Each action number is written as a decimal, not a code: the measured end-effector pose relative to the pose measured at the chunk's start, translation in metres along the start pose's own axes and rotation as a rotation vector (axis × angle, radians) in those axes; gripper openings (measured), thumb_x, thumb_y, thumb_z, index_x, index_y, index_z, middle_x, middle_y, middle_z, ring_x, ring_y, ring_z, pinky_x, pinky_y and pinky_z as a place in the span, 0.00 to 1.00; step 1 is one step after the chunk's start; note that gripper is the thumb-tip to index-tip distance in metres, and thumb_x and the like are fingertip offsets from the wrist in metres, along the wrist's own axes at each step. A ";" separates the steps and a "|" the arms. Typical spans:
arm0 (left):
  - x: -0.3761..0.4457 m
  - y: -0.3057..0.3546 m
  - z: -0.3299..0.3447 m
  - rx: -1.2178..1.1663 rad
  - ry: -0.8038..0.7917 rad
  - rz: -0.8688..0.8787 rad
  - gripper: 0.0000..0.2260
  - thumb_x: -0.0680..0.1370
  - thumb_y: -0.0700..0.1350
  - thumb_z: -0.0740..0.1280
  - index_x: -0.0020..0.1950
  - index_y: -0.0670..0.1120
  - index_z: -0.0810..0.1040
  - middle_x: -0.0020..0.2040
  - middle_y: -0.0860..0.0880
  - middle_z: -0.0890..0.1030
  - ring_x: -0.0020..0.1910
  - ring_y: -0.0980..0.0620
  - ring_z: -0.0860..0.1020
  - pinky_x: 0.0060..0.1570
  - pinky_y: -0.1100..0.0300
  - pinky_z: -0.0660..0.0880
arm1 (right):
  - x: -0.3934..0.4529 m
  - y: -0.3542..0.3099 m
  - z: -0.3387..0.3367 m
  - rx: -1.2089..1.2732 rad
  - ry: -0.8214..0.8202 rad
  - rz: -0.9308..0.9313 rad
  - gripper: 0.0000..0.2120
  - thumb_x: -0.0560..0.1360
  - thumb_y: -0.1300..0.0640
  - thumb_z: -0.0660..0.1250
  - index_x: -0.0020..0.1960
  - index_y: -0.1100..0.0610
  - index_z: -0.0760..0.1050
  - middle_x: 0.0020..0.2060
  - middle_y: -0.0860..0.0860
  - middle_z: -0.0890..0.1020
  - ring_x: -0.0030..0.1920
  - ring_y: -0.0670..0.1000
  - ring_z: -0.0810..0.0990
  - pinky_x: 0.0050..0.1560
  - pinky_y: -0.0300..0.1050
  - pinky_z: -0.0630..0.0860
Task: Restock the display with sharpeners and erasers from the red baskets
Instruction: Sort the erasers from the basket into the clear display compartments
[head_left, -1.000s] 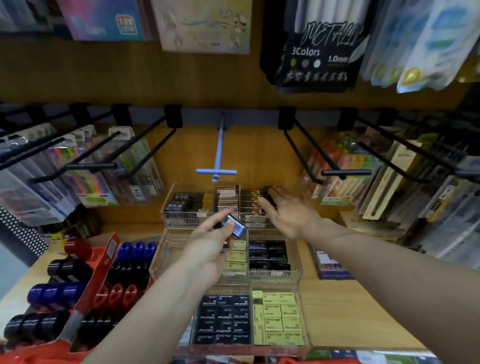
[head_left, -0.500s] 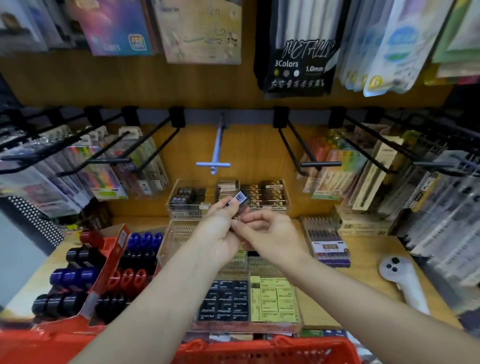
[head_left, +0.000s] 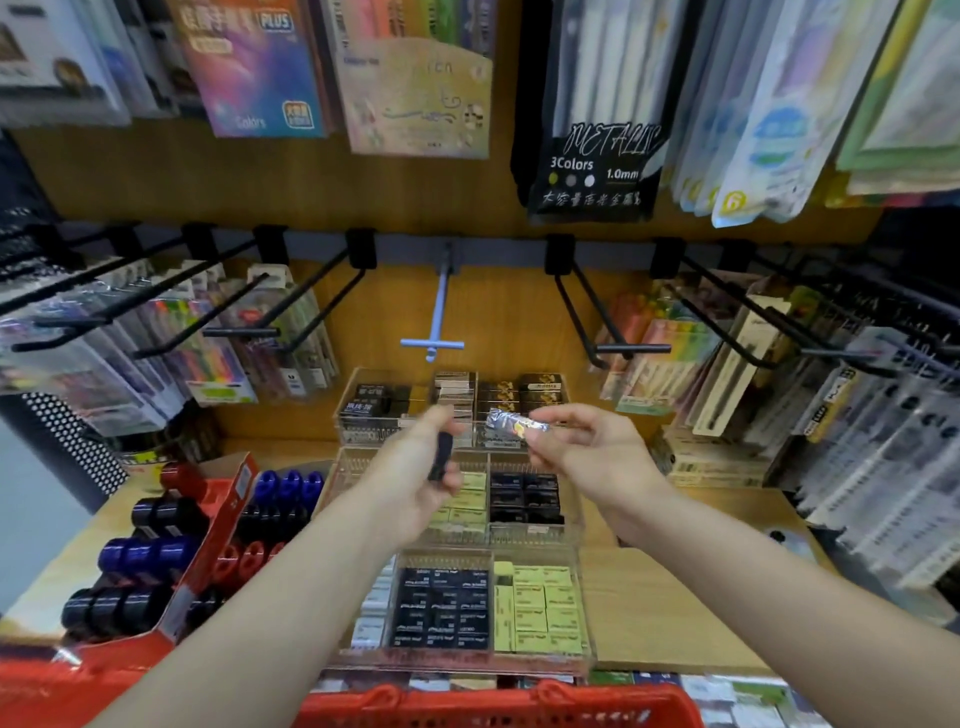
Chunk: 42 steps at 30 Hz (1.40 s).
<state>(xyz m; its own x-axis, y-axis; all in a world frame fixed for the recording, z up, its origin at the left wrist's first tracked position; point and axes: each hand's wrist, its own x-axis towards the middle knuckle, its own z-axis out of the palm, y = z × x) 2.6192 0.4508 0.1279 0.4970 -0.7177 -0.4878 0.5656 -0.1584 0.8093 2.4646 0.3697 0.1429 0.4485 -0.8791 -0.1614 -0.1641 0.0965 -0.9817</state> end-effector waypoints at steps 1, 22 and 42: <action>0.001 -0.003 0.003 0.136 -0.033 0.009 0.13 0.77 0.52 0.70 0.55 0.44 0.79 0.37 0.49 0.71 0.32 0.55 0.68 0.25 0.64 0.68 | 0.003 0.001 0.000 -0.006 -0.006 -0.019 0.08 0.73 0.63 0.73 0.51 0.53 0.80 0.37 0.51 0.85 0.38 0.47 0.84 0.48 0.42 0.82; 0.056 -0.014 0.007 1.361 0.137 0.496 0.18 0.82 0.52 0.62 0.72 0.61 0.69 0.66 0.47 0.77 0.37 0.49 0.76 0.39 0.59 0.75 | 0.121 0.013 -0.005 -1.359 0.198 -0.250 0.09 0.80 0.55 0.66 0.56 0.58 0.80 0.48 0.55 0.82 0.47 0.55 0.82 0.48 0.51 0.82; 0.045 -0.013 0.016 0.806 -0.001 0.198 0.18 0.85 0.55 0.51 0.74 0.58 0.67 0.65 0.50 0.76 0.47 0.52 0.76 0.45 0.59 0.76 | 0.084 0.041 0.001 -1.301 -0.023 -0.295 0.30 0.82 0.39 0.45 0.79 0.54 0.56 0.79 0.51 0.56 0.79 0.51 0.51 0.76 0.60 0.46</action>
<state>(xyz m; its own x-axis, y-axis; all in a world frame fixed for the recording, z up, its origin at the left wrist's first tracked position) 2.6238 0.4099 0.1003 0.5368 -0.7840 -0.3118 -0.1776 -0.4663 0.8666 2.4969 0.3002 0.0885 0.6245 -0.7807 0.0243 -0.7666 -0.6186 -0.1721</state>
